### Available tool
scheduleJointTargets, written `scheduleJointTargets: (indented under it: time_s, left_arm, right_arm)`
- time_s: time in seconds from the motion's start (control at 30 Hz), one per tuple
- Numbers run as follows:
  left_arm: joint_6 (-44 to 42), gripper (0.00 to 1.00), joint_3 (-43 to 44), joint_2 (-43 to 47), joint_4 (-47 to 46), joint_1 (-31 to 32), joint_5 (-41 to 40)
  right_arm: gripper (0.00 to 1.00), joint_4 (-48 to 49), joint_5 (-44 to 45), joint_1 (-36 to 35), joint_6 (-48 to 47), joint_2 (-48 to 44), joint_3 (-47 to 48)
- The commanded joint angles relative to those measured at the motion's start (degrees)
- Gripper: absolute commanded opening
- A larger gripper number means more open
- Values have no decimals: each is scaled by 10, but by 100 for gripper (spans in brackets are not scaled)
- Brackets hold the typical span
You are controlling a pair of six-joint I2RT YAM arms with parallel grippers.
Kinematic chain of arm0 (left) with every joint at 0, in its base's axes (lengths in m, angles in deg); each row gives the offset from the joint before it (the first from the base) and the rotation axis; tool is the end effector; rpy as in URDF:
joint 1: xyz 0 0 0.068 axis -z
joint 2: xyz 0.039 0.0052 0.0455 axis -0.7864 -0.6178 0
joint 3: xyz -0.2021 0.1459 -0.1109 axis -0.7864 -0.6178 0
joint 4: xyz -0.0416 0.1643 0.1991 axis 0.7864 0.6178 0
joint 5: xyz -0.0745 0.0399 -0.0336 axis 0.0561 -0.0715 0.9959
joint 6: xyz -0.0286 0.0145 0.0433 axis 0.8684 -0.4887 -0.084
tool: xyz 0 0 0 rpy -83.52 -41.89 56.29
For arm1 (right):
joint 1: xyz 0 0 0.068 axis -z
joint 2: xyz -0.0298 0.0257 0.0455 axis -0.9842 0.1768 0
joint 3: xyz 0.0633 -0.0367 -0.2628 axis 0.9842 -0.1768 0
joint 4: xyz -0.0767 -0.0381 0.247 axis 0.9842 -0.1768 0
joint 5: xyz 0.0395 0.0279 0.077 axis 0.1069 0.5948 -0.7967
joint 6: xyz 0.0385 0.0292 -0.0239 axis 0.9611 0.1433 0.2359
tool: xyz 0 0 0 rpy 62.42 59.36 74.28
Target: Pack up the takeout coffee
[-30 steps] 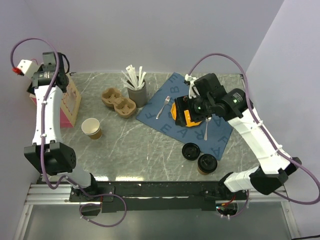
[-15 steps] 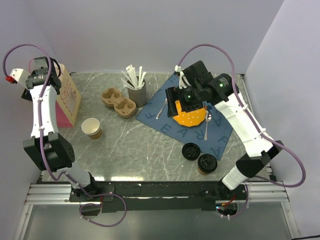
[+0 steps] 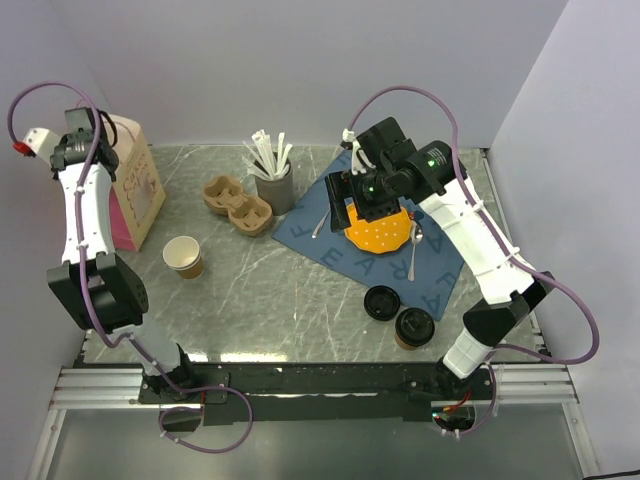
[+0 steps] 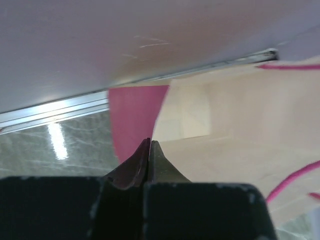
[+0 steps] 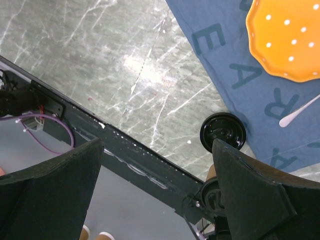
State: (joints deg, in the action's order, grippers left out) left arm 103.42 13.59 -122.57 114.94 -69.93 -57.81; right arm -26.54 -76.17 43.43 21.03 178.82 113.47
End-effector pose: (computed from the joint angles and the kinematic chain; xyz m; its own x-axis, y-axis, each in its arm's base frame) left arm 0.3373 0.1318 0.3789 0.0655 -0.6678 -0.7414 -0.9428 0.2021 -0.2653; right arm 0.2429 0.1858 0.4372 -0.7955 -0.2936 -0.5301 -0.4838 0.8345 0.2638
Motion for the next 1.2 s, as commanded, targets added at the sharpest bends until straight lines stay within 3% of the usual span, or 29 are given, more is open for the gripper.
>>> scheduleJointTargets:
  time_s: [0.0,0.33,0.57,0.7,0.97,1.07,1.17]
  left_arm:
    - [-34,1,67,30,-42,-2,46]
    - [-47,1,135,59,-49,-1,163]
    - [-74,1,119,106,-38,1,262]
    - [-95,1,95,156,-30,11,278]
    - [-121,1,135,214,55,15,410]
    - [-133,1,117,240,85,15,481]
    - [-142,1,32,277,91,27,560]
  right_arm:
    - [97,-20,2,-3,-11,0,27]
    - [97,-19,15,-3,-2,-33,20]
    - [98,-3,37,-3,16,-74,-6]
    - [98,15,21,-3,23,-99,-31]
    - [99,19,35,-3,39,-148,-39]
    - [99,23,44,-2,51,-165,-45]
    - [99,22,45,-2,64,-179,-48]
